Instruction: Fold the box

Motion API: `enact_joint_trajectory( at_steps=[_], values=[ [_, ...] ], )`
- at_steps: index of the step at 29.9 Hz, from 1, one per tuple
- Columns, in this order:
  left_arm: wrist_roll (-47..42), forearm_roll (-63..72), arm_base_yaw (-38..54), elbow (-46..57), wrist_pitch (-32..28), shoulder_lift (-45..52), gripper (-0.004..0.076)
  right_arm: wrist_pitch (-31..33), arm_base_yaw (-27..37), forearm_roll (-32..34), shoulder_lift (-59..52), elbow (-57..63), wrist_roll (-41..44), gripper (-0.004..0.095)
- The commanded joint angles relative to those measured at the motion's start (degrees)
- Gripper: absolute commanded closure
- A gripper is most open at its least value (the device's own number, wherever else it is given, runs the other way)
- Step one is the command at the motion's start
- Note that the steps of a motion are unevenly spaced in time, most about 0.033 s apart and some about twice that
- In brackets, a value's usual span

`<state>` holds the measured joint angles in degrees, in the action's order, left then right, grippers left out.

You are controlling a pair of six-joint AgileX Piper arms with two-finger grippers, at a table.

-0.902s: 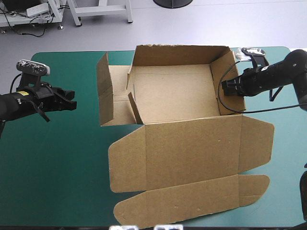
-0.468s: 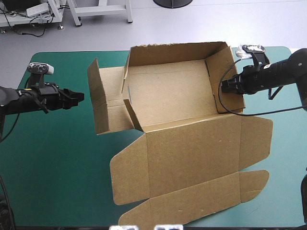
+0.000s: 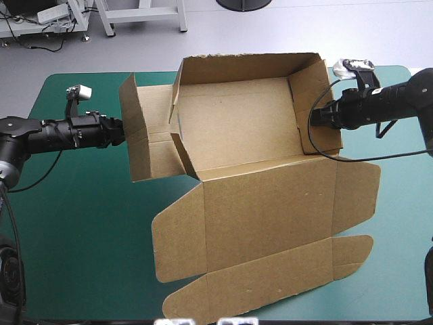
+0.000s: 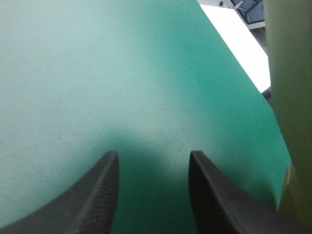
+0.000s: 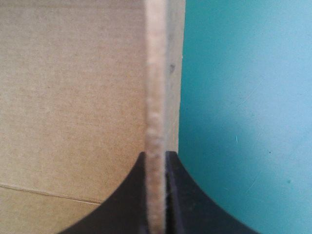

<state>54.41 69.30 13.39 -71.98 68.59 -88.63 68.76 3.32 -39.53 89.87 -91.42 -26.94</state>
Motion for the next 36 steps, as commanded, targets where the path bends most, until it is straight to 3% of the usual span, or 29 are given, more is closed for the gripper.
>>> enact_joint_trajectory(
  at_steps=[1, 12, 24, 36],
  values=[
    [0.63, 6.16, -4.03, -2.08, 5.20, 2.03, 0.0391, -2.99, 0.26, -4.73, -2.58, -1.86, -0.16, 0.0933],
    [-0.71, 7.73, -7.88, -2.08, 5.20, 4.15, 0.0390, -6.41, 0.17, -2.29, -2.58, -1.86, 1.29, 0.0933],
    [-4.21, 10.35, -7.88, -2.08, 5.20, 6.94, 0.0327, -13.00, -7.60, 2.50, 0.47, -1.86, 4.54, 0.0933],
    [-5.63, 10.59, -7.88, -2.08, 5.20, 7.75, 0.0304, -16.13, -9.76, 5.19, 1.87, -1.86, 7.14, 0.0932]
  ],
)
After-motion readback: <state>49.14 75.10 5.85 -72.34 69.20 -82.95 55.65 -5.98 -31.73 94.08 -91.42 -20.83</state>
